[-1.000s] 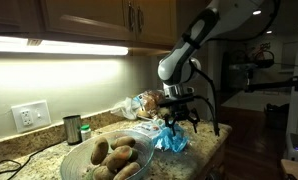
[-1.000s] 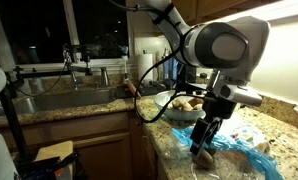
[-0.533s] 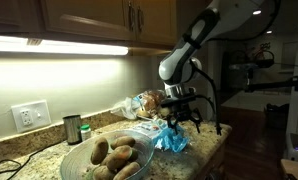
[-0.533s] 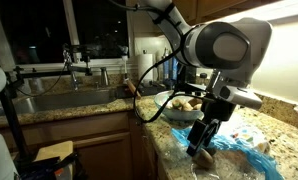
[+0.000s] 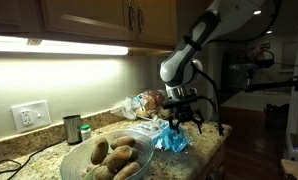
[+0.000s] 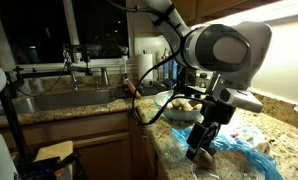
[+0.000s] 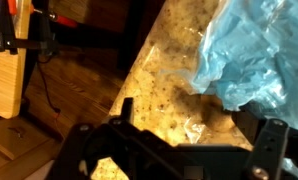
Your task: Pick up a potato from the packaging and put it in the bowl
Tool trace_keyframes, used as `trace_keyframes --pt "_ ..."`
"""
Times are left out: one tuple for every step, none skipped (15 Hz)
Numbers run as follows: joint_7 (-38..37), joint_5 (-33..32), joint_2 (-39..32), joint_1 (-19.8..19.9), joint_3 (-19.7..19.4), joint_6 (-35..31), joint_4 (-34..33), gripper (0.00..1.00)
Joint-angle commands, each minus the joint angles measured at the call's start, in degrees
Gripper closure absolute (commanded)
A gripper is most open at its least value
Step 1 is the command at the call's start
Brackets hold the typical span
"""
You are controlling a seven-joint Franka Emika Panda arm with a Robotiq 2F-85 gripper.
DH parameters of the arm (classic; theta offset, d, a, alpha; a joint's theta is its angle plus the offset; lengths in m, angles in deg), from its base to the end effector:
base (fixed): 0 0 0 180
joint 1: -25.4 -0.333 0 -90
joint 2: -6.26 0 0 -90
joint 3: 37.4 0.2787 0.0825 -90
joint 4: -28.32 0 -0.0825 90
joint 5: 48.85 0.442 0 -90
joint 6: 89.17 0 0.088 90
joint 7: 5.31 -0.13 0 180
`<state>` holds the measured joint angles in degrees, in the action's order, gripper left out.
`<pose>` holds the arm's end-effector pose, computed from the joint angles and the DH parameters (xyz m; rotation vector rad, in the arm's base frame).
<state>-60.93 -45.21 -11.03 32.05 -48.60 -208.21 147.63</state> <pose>0.5434 -0.1754 0.1628 2.3742 -1.8458 -0.4255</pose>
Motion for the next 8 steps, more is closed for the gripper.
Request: trace_keyframes --pt "-1.0 -1.2 0.6 -0.6 -0.5 -1.2 1.4 0.0" --pt "-0.9 -1.0 0.6 -0.6 -0.5 -1.4 1.4 0.0" --pt "-0.8 -1.0 0.5 -0.6 -0.4 -1.5 1.3 0.0" --pt "-0.7 -1.0 0.4 -0.6 -0.4 -1.8 1.3 0.0" --pt "-0.7 -1.0 0.2 -0.6 -0.3 -2.2 1.3 0.0" --pt "-0.7 -1.1 0.0 -0.6 -0.3 -2.6 1.2 0.0" --pt "-0.7 -1.2 -0.2 -0.7 -0.3 -2.9 1.0 0.0" --pt "-0.6 -1.4 -0.5 -0.7 -0.3 -3.7 1.0 0.0"
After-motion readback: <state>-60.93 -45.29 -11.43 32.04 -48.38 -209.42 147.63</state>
